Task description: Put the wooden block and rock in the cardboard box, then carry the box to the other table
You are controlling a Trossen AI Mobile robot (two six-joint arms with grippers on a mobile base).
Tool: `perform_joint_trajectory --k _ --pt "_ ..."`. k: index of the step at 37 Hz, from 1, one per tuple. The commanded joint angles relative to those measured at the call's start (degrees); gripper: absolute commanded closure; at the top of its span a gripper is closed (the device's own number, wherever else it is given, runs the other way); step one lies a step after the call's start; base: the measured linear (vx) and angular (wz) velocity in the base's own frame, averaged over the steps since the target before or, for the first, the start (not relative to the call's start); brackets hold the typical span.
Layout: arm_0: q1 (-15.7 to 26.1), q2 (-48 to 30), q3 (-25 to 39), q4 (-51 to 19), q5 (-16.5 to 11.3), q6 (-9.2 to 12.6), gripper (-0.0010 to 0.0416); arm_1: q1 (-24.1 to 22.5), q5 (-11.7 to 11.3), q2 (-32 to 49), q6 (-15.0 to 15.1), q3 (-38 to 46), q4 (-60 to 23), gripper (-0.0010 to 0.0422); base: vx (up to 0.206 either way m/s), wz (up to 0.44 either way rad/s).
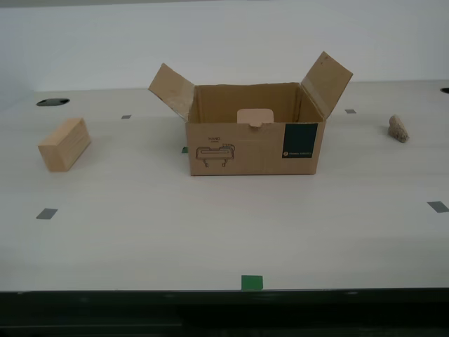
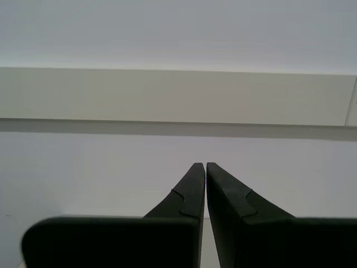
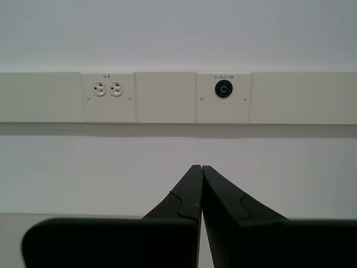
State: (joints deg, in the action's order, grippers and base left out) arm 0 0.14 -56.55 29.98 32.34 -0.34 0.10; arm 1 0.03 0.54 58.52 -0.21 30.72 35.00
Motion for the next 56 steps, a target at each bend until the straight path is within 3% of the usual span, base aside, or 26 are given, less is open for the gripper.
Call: perform_joint_trajectory --k 1,56 --pt "0.02 0.00 0.04 0.13 0.00 0.02 0.0406 0.00 0.04 0.00 0.04 0.04 0.26 0.0412 0.000 0.000" --pt "0.02 0.00 0.04 0.13 0.00 0.02 0.0406 -0.02 0.04 0.00 0.04 0.04 0.26 0.0412 0.000 0.000"
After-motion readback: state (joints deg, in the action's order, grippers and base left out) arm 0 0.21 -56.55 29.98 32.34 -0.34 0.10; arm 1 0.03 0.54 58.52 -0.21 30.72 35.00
